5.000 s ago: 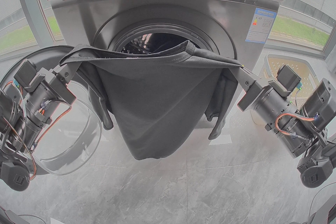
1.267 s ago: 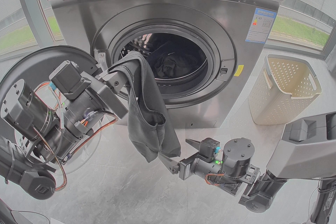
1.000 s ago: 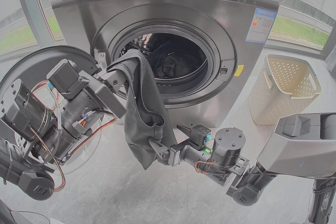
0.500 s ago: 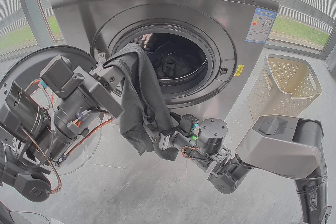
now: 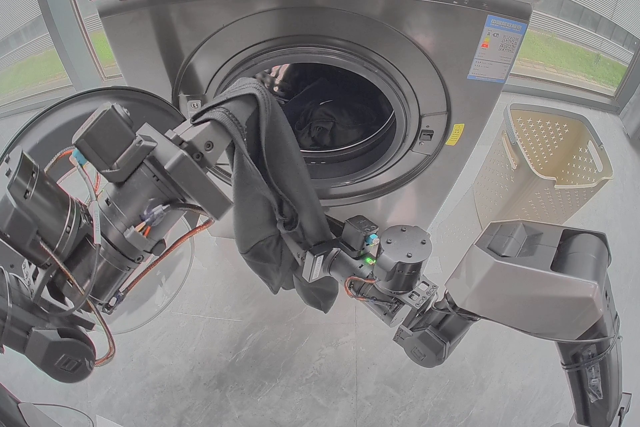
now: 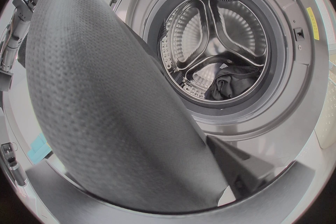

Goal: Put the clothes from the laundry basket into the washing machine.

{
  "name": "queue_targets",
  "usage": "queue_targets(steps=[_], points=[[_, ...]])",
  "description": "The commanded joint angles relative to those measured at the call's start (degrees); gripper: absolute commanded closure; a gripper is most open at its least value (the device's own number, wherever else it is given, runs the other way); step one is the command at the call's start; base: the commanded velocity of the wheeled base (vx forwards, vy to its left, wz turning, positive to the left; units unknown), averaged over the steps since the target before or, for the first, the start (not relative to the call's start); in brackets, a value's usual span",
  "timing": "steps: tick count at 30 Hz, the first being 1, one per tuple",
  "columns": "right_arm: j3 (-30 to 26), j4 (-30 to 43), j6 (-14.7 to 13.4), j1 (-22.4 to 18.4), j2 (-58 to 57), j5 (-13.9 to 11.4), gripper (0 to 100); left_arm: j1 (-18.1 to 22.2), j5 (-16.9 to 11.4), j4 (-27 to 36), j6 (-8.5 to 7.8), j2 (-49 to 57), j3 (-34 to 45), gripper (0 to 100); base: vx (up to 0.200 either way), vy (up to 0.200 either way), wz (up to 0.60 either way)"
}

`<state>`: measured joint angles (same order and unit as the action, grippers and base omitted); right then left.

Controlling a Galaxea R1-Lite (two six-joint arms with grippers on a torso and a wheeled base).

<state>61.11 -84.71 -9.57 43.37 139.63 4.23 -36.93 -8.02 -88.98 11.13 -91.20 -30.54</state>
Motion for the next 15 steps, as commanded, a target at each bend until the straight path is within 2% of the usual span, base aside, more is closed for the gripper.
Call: queue_targets(steps=[1,6,15], points=[[-1.26,-0.19,-0.1,-1.1,-2.08,0.25,100,1.15,-0.06,0.12,0.03,-0.3,0.13,100,0.0,0.0,0.0],[-6.27,-0.28,-0.19,-3.74,-8.41,0.16,100,3.88,-0.15,0.47,0.21,-0.56,0.39,100,0.0,0.0,0.0],[-9.43,-0.19,-0.1,-7.25,-17.2,0.08,100,6.34,-0.42,0.39,0.3,-3.11,3.56,100,0.0,0.0,0.0]])
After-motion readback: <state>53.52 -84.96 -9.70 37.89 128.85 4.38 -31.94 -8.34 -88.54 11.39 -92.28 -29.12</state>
